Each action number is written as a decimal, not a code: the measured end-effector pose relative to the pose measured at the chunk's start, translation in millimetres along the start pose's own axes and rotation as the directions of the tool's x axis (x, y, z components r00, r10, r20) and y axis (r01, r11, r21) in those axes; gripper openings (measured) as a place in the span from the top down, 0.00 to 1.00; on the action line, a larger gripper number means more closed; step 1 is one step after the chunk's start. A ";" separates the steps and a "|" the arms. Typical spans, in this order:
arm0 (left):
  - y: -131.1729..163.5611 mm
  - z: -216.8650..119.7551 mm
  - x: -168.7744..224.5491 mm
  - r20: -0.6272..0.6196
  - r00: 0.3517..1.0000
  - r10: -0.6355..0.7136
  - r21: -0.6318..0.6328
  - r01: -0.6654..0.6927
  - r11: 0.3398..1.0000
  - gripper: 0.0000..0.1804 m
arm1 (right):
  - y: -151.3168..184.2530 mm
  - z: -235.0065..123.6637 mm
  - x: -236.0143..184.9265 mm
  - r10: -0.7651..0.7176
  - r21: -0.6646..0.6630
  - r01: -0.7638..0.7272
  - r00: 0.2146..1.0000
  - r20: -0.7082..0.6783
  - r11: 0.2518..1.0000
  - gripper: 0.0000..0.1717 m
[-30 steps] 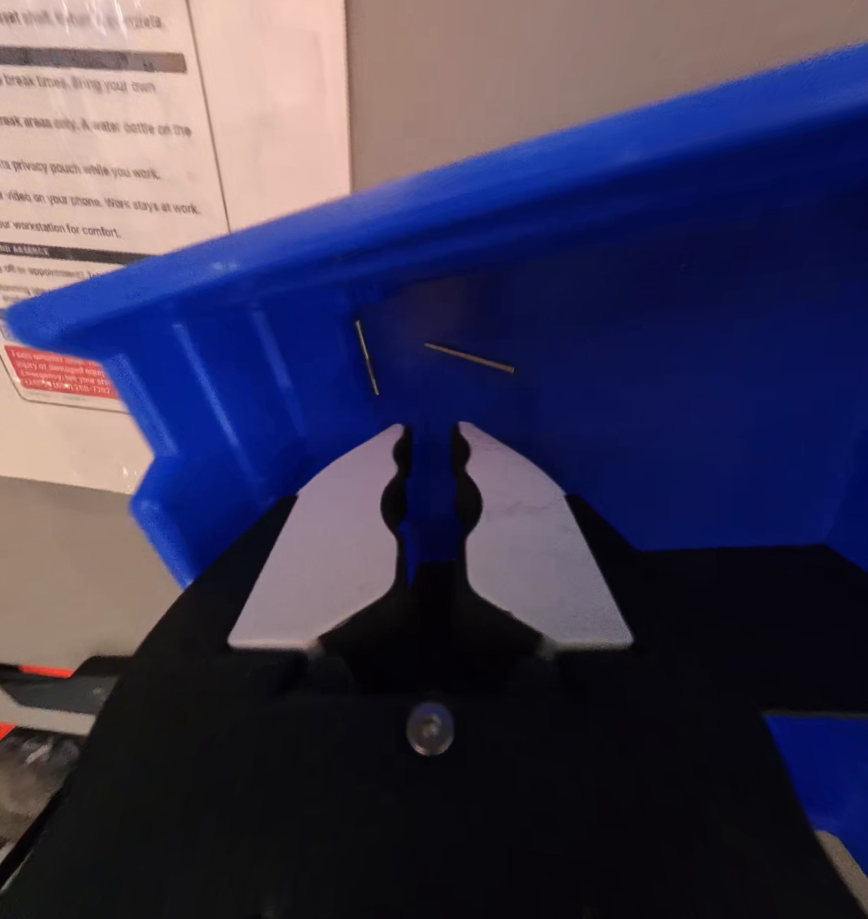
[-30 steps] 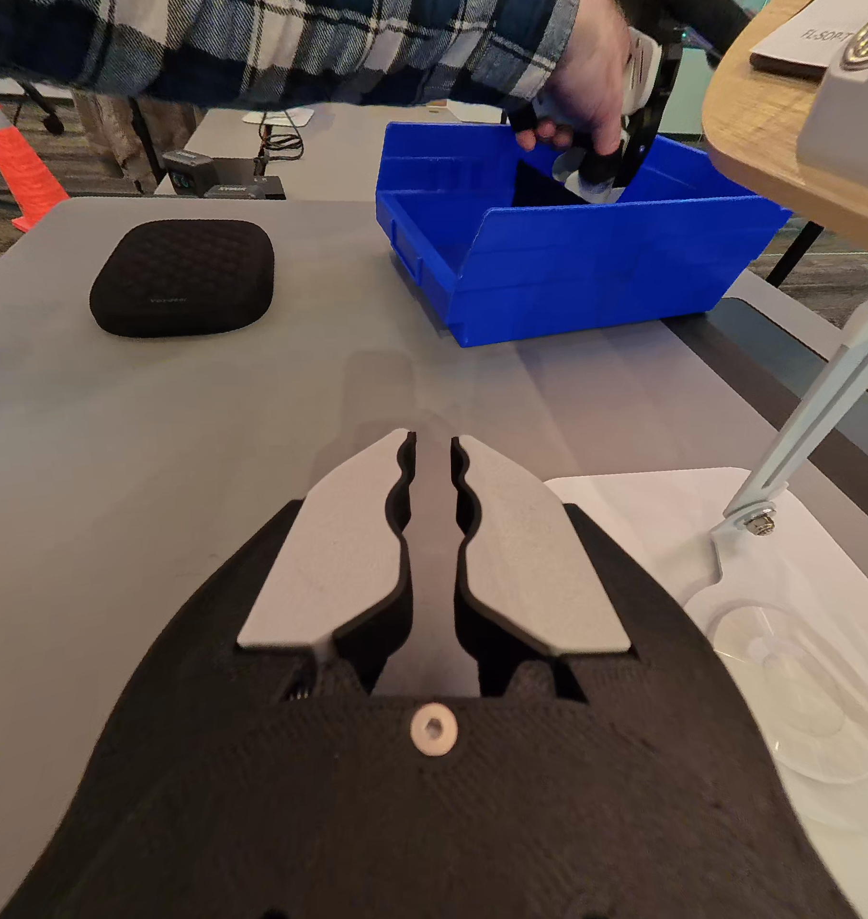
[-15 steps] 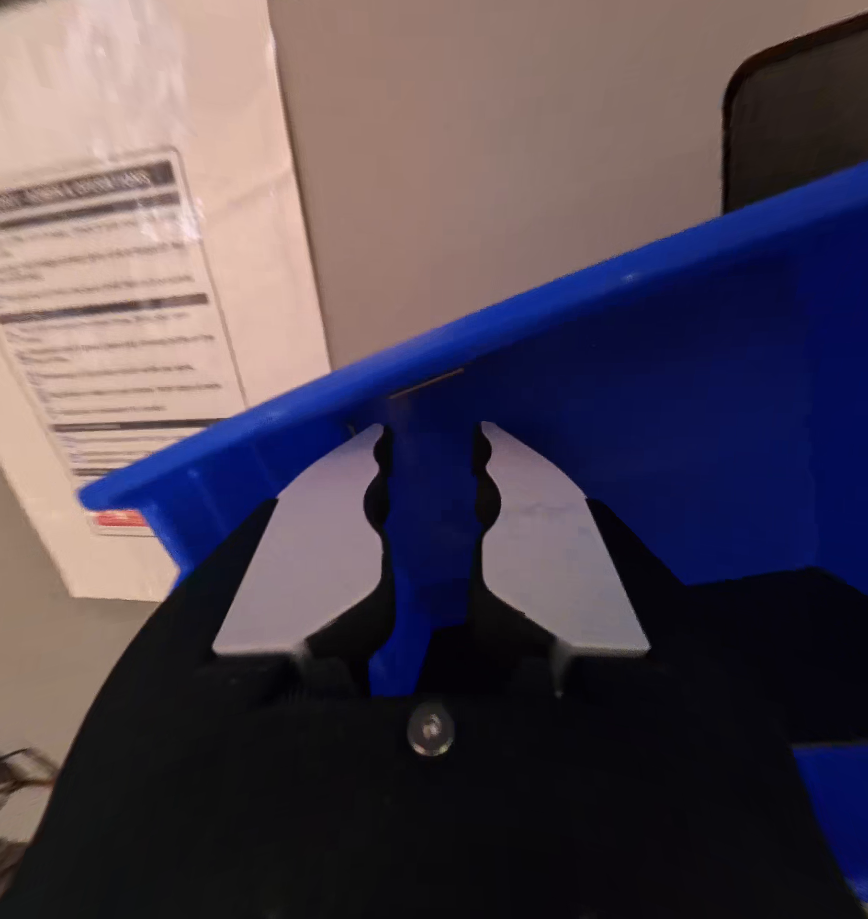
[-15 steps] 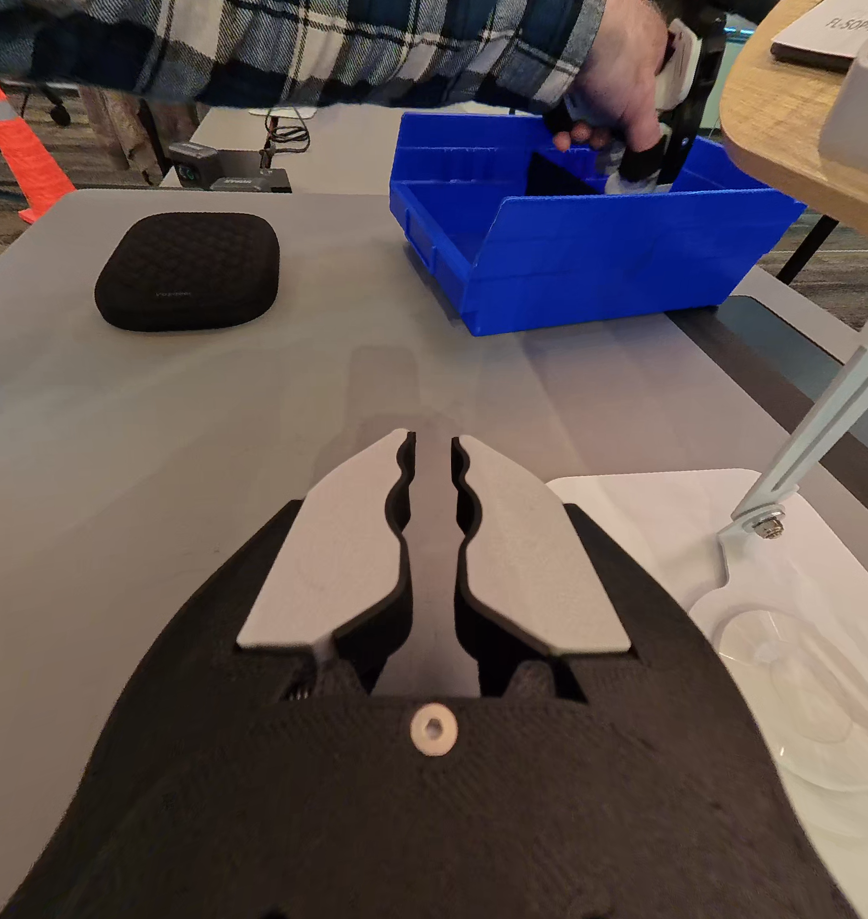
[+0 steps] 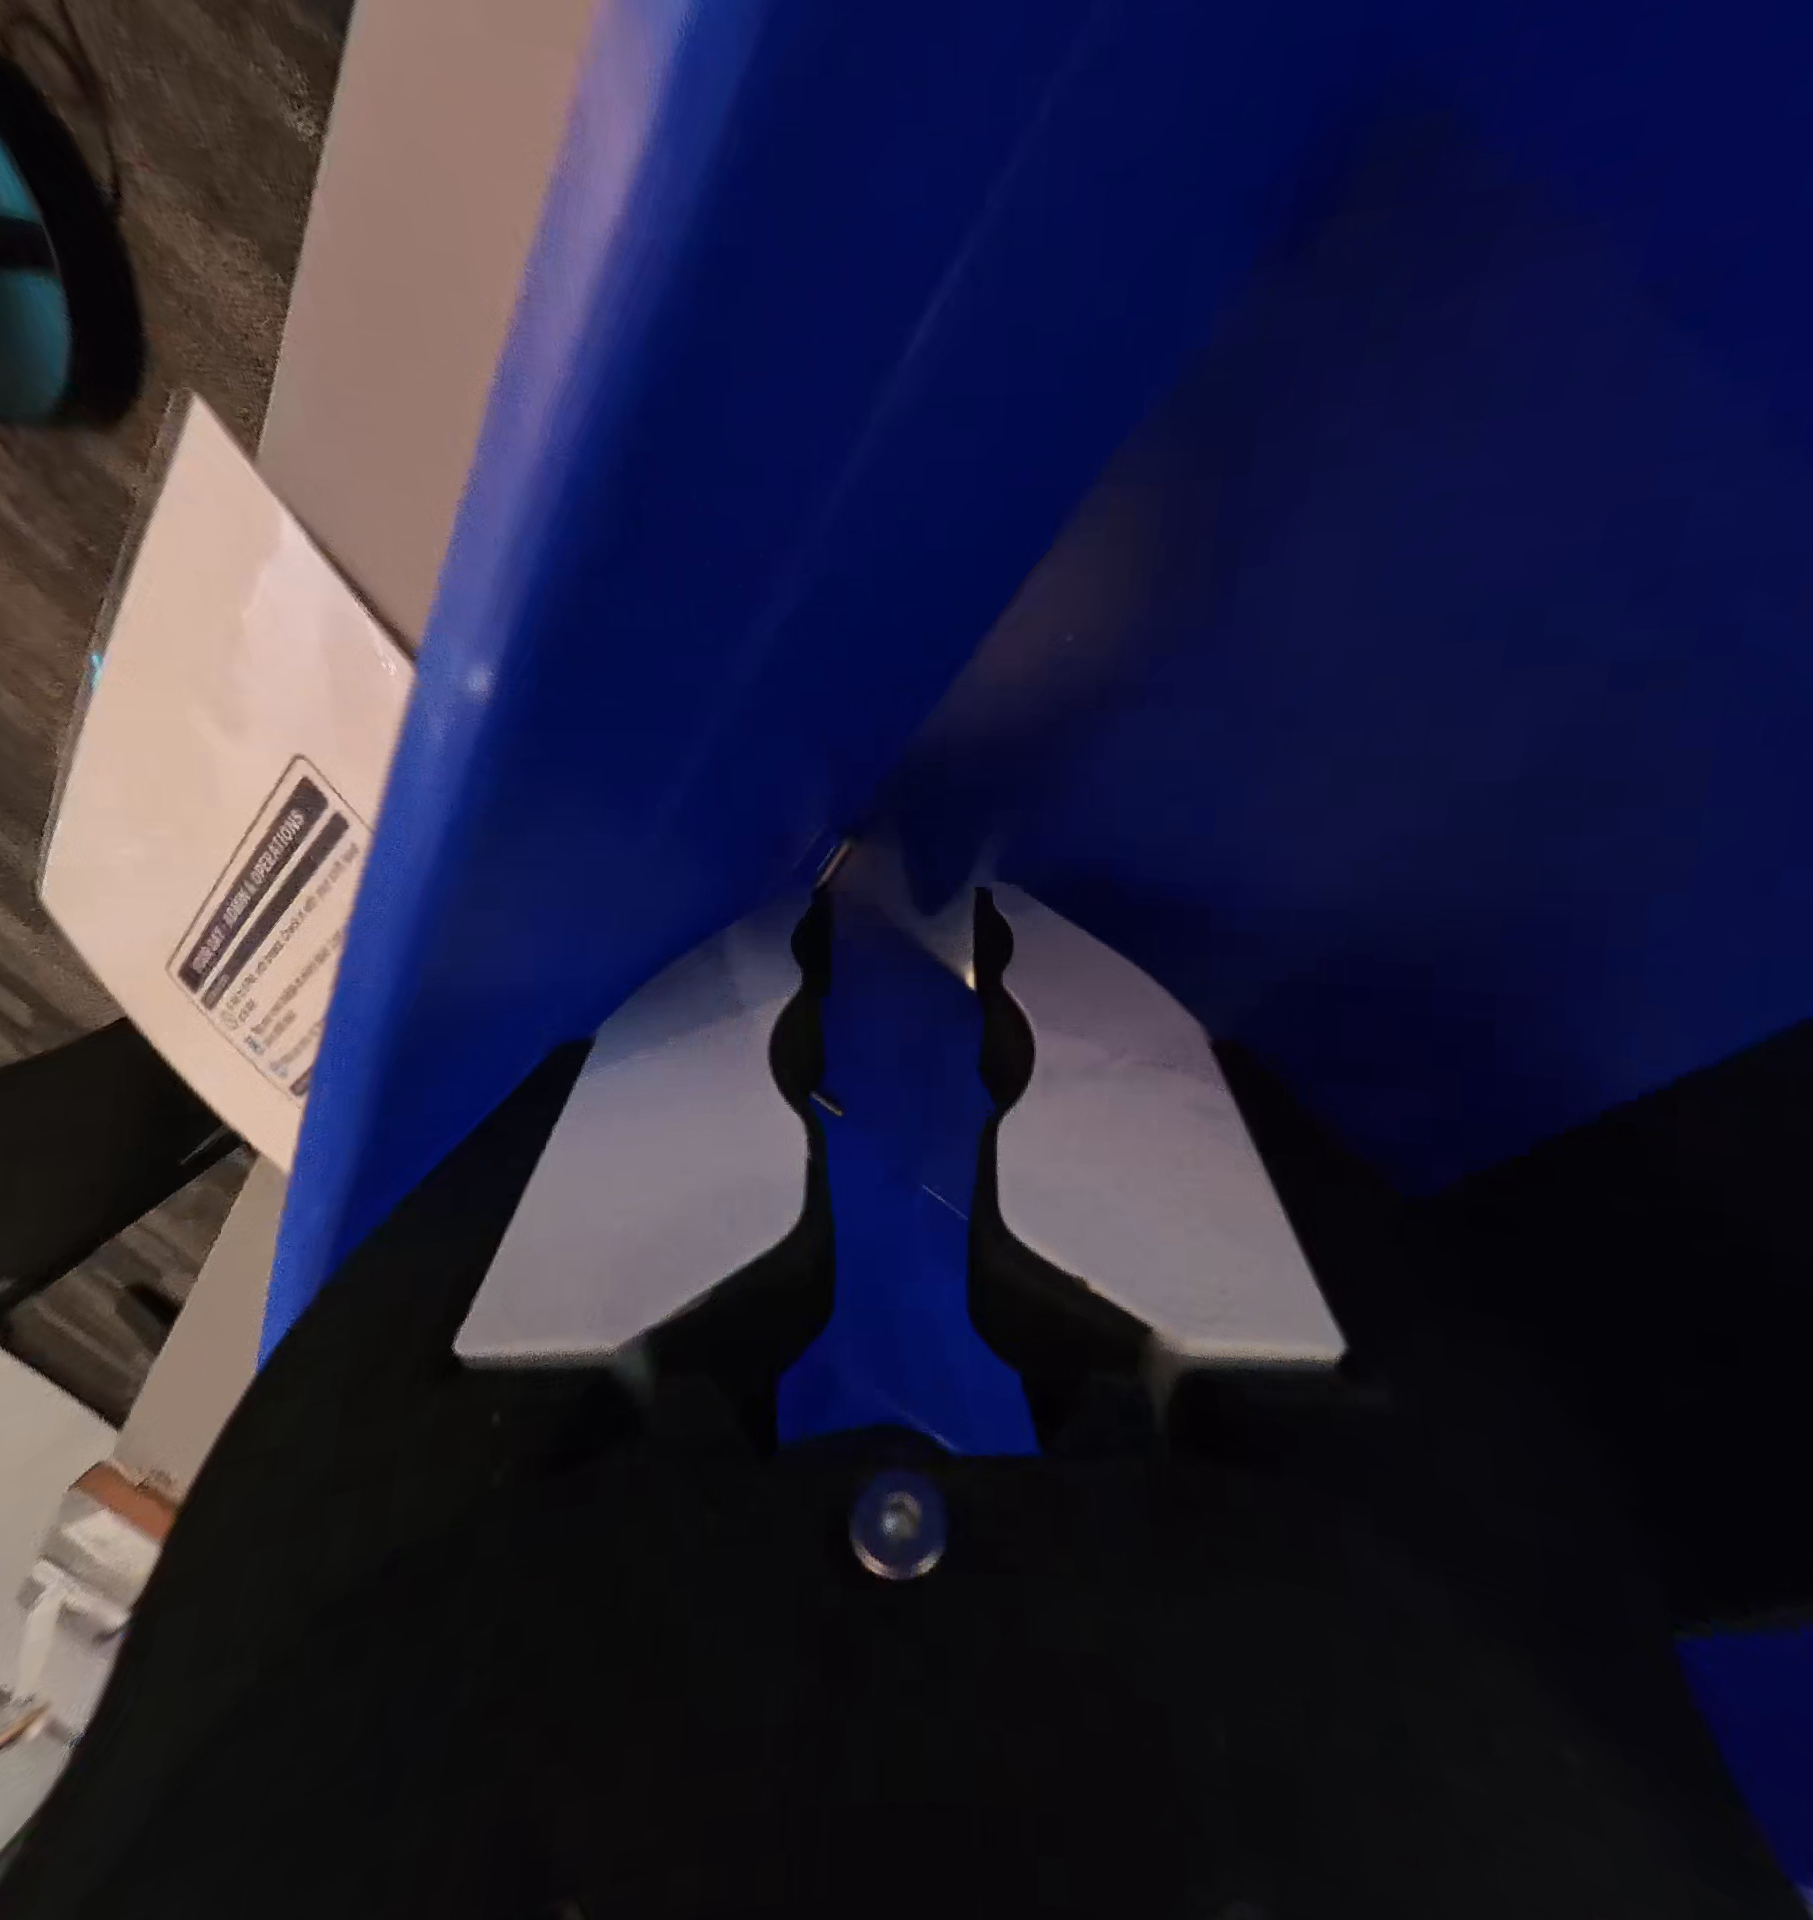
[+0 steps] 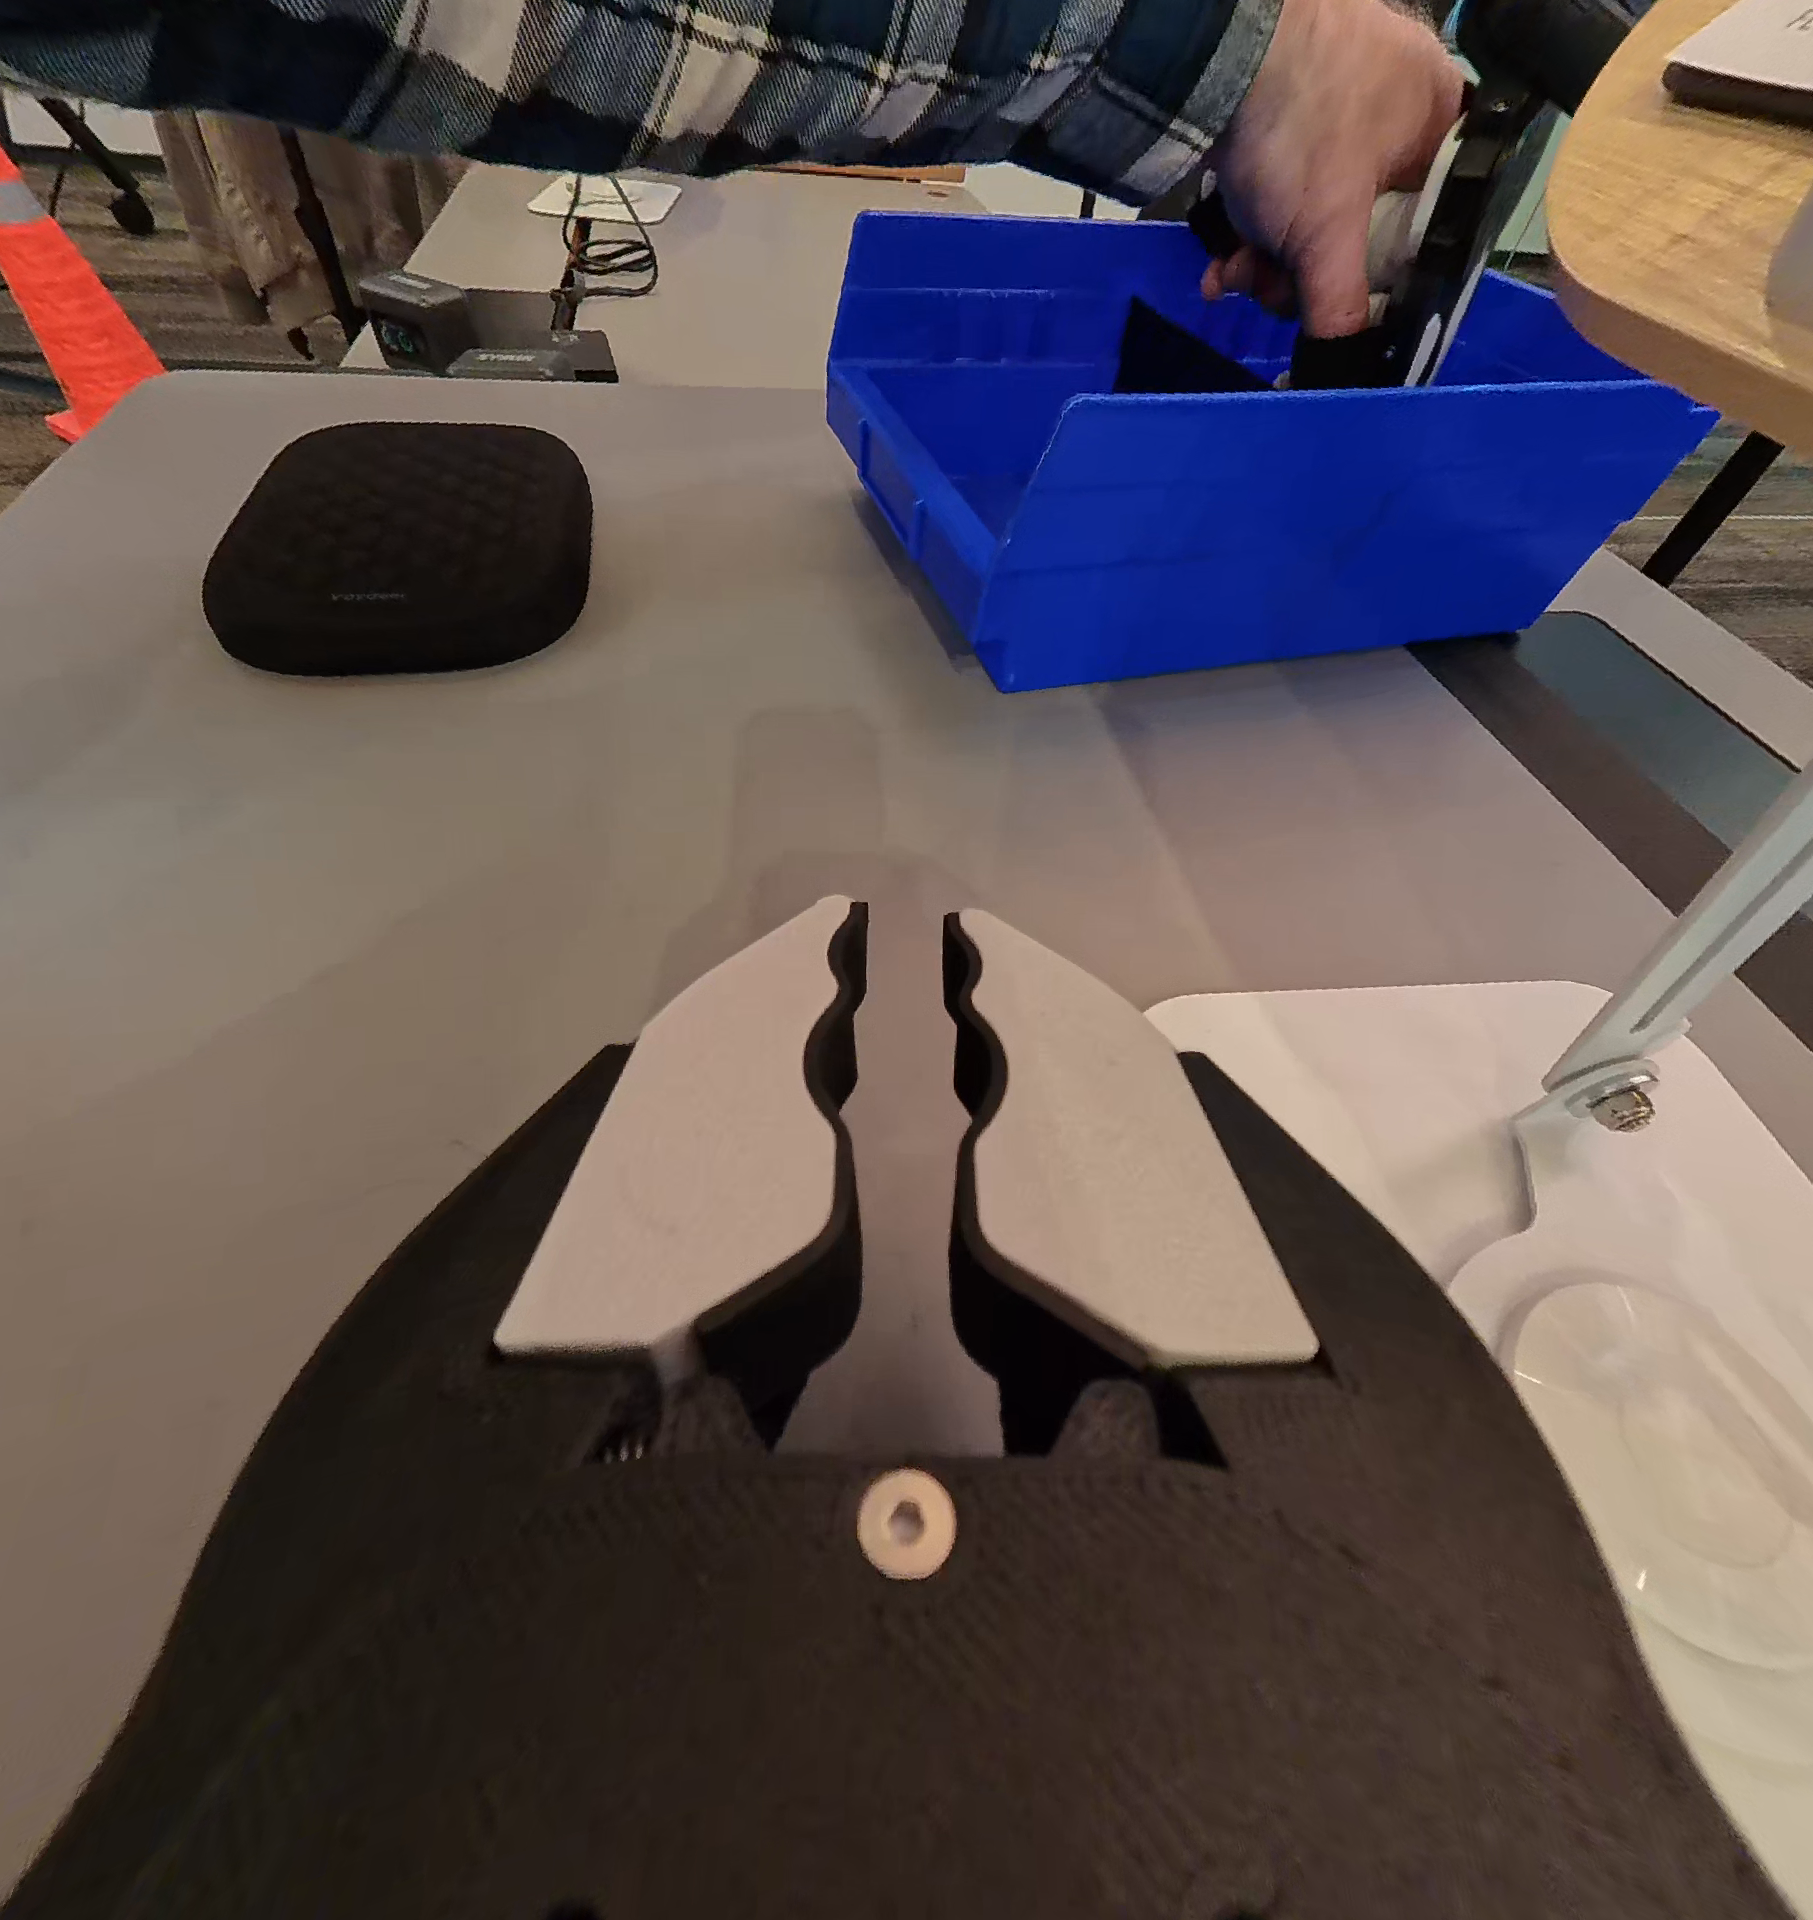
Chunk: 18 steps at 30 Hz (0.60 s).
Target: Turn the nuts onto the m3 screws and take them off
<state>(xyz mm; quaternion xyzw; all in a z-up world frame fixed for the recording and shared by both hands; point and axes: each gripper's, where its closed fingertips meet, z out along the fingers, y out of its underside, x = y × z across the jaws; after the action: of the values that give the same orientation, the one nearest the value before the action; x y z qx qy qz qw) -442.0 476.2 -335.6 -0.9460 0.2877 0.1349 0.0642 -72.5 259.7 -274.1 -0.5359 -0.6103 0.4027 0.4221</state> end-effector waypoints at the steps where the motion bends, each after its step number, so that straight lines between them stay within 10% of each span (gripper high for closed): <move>1: 1.7 2.6 1.5 -0.006 1.000 0.004 -0.025 -0.004 1.000 0.85 | 0.1 0.0 -0.1 -0.001 -0.001 0.001 1.000 0.000 1.000 0.92; 9: 1.1 6.7 15.8 -0.132 0.990 -0.053 -0.020 0.051 0.999 0.95 | 0.4 0.5 -0.6 -0.002 -0.004 0.002 1.000 0.002 1.000 0.92; 18: 3.9 -6.3 2.8 -0.143 0.972 -0.188 -0.009 0.189 0.982 0.68 | 1.4 1.4 -1.5 -0.002 -0.012 0.002 1.000 0.009 1.000 0.92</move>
<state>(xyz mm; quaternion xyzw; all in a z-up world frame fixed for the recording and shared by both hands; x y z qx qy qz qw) -440.6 470.3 -330.6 -0.9762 0.2006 0.0592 0.0580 -73.3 258.4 -276.0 -0.5362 -0.6151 0.4008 0.4165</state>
